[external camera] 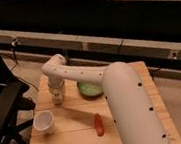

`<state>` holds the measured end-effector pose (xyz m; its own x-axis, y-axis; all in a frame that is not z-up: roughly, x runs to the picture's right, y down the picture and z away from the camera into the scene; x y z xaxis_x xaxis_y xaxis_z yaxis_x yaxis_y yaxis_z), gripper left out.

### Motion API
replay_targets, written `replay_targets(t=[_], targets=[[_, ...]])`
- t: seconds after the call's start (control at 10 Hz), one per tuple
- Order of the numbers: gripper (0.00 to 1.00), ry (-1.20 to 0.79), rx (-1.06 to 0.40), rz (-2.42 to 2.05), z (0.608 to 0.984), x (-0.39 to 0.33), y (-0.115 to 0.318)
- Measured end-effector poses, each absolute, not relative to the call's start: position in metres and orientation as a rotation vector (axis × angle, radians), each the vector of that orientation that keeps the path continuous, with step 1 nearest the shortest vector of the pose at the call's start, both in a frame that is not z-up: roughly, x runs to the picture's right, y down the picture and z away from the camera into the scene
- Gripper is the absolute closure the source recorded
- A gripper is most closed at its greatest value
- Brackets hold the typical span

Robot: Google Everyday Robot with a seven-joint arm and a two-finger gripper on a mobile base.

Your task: Place the bottle in the ceramic bowl

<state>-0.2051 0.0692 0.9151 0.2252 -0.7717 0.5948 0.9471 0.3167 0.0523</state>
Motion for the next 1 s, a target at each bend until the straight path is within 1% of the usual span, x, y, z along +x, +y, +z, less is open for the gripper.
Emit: replay_targets(t=[1.0], targets=[[1.00, -0.552, -0.352, -1.216, 0.903, -0.185, 0.034]])
